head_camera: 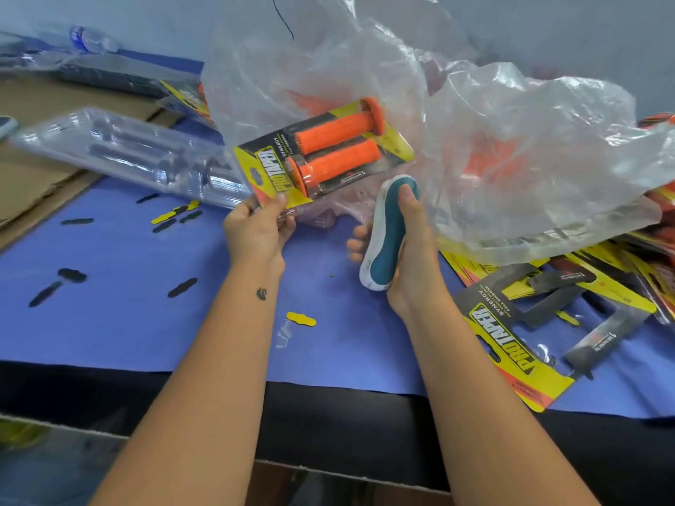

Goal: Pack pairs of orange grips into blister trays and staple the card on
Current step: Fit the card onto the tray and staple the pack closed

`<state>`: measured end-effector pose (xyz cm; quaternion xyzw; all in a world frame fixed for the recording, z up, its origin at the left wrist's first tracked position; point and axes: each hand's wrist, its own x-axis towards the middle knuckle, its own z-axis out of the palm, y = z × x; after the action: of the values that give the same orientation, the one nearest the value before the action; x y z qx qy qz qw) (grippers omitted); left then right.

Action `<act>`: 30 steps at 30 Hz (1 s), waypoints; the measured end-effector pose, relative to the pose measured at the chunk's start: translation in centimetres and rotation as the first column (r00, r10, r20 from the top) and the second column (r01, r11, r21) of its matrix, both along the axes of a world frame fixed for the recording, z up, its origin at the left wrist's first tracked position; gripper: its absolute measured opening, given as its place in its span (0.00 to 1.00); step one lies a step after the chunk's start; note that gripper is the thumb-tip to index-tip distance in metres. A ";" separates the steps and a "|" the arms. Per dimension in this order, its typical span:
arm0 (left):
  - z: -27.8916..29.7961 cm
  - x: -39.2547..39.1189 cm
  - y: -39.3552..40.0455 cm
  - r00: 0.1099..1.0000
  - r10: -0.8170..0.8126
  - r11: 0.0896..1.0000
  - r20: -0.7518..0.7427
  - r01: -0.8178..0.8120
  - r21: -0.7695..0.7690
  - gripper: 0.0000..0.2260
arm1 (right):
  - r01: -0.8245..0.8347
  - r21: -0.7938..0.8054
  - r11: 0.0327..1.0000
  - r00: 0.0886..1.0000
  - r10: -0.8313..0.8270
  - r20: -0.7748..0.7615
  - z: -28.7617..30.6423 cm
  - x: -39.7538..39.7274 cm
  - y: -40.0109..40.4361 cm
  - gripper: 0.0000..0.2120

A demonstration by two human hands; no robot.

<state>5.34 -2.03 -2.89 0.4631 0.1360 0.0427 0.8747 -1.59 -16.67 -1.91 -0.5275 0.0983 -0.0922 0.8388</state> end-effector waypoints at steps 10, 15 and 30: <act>1.1 -0.2 0.3 0.974 -0.228 0.960 -0.009 0.226 0.163 0.07 | -0.448 -0.082 0.890 0.876 0.420 -0.237 0.5 -0.6 1.8 0.22; 0.8 -1.1 0.3 0.960 -0.273 0.923 0.064 0.242 0.299 0.19 | -0.408 -0.065 0.911 0.884 0.375 -0.280 0.3 -0.3 1.6 0.24; 0.8 -0.5 1.2 0.991 -0.114 0.985 0.066 0.121 -0.126 0.06 | -0.530 -0.168 0.831 0.808 0.435 -0.398 1.2 2.0 2.4 0.25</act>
<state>4.84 -0.82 -2.14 0.4111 0.0853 -0.0043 0.9076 0.45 -14.27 -0.68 -0.6524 0.0908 0.2066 0.7235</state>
